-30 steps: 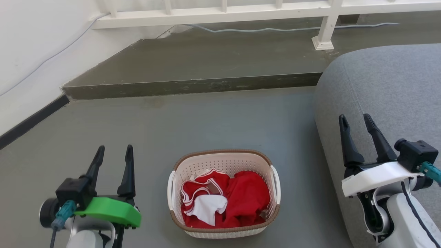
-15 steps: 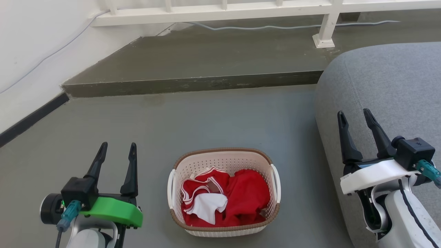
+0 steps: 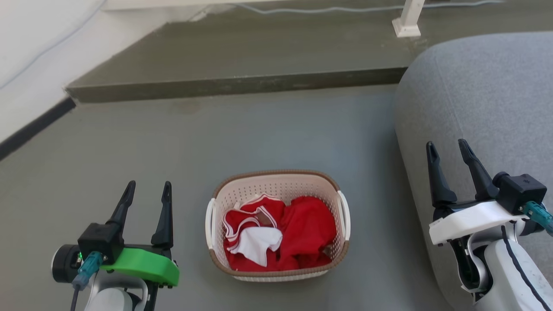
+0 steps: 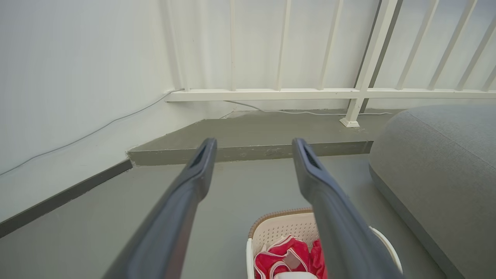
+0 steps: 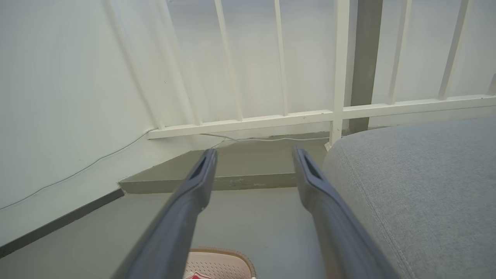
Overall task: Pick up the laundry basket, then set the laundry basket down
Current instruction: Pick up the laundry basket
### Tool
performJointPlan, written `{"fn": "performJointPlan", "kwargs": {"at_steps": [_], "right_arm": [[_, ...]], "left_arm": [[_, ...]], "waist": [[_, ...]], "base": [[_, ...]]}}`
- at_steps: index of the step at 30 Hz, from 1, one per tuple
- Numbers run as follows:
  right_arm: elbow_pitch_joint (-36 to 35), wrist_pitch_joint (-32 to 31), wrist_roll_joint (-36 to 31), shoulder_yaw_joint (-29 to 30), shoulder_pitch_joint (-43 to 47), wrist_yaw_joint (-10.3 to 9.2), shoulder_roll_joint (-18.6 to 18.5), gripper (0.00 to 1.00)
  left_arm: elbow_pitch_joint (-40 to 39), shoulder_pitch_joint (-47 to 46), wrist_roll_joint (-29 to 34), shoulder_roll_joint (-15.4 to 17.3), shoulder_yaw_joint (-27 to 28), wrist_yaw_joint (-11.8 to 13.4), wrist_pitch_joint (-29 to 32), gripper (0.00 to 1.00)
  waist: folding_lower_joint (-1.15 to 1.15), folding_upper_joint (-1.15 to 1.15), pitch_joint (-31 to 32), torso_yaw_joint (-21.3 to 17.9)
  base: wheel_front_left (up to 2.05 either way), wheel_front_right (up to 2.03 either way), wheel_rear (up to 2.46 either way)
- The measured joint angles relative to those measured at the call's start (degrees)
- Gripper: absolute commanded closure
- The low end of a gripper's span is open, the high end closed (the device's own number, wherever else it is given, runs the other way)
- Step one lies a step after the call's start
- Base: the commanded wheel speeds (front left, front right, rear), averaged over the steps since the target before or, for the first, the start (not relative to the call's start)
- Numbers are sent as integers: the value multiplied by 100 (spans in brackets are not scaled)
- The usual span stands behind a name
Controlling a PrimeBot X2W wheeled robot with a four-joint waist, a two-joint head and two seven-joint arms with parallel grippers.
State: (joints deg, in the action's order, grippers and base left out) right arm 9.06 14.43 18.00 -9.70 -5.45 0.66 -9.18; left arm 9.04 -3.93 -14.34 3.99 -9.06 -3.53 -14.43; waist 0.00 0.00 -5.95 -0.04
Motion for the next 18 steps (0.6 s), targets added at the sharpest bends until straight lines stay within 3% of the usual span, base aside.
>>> {"fn": "performJointPlan", "kwargs": {"at_steps": [18], "right_arm": [[573,0,13,166,-619,37,93,0]], "left_arm": [[561,-898,0,-81,-52,-100,0,0]], "waist": [[0,0,-1150,-104]], "base": [[0,0,0]]}}
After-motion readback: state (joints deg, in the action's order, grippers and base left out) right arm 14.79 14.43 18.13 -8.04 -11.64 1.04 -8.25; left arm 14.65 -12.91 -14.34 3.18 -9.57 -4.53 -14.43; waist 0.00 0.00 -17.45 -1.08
